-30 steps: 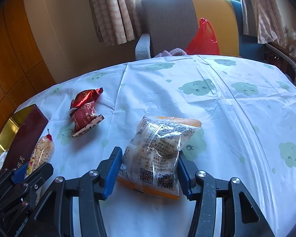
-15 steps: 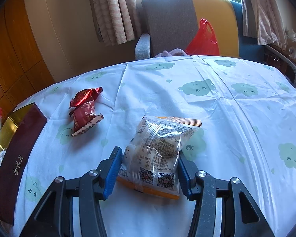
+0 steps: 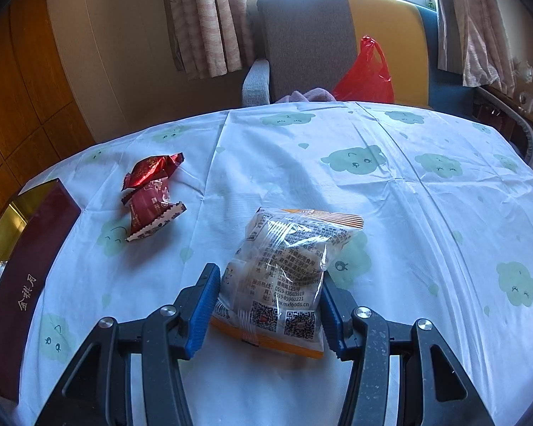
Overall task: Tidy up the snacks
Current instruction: 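Carry the chipmunk bar into the gold tin with the left gripper while the right gripper holds the clear bag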
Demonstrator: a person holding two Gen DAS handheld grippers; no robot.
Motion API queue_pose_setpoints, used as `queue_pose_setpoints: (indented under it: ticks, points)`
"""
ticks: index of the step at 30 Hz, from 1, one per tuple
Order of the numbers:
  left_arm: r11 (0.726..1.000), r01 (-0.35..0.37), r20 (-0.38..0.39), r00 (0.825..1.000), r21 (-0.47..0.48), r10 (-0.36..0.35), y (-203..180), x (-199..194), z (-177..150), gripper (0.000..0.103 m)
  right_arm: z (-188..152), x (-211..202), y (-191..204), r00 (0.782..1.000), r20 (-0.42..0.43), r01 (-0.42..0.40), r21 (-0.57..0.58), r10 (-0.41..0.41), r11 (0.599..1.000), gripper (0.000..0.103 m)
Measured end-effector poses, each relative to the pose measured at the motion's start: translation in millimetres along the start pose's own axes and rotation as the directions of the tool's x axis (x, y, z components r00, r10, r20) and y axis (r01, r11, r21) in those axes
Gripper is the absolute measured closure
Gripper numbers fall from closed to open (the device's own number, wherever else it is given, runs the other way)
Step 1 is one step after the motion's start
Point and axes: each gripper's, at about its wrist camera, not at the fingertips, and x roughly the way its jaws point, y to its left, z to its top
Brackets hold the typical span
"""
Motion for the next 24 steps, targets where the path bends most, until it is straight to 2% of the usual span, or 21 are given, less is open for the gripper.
queue_pose_setpoints:
  ticks: [5, 12, 16, 20, 24]
  points:
    - [0.997, -0.057, -0.072, 0.996, -0.057, 0.052, 42, 13, 2, 0.074, 0, 0, 3, 1.0, 0.001, 0.016, -0.014, -0.016, 1.0, 0.049]
    - [0.982, -0.135, -0.167, 0.979, -0.13, 0.113, 92, 37, 2, 0.074, 0, 0, 3, 1.0, 0.001, 0.018, -0.016, -0.018, 1.0, 0.049]
    - [0.978, -0.172, -0.201, 0.969, -0.115, 0.147, 102, 49, 6, 0.073, -1, 0, 3, 1.0, 0.001, 0.02, -0.016, -0.02, 1.0, 0.049]
    - [0.97, -0.2, -0.234, 0.958, -0.139, 0.165, 110, 59, 9, 0.071, -1, 0, 3, 1.0, 0.001, 0.019, -0.016, -0.019, 1.0, 0.049]
    - [0.969, -0.191, -0.224, 0.962, -0.155, 0.154, 111, 56, 4, 0.069, -1, 0, 3, 1.0, 0.0, 0.02, -0.017, -0.02, 1.0, 0.049]
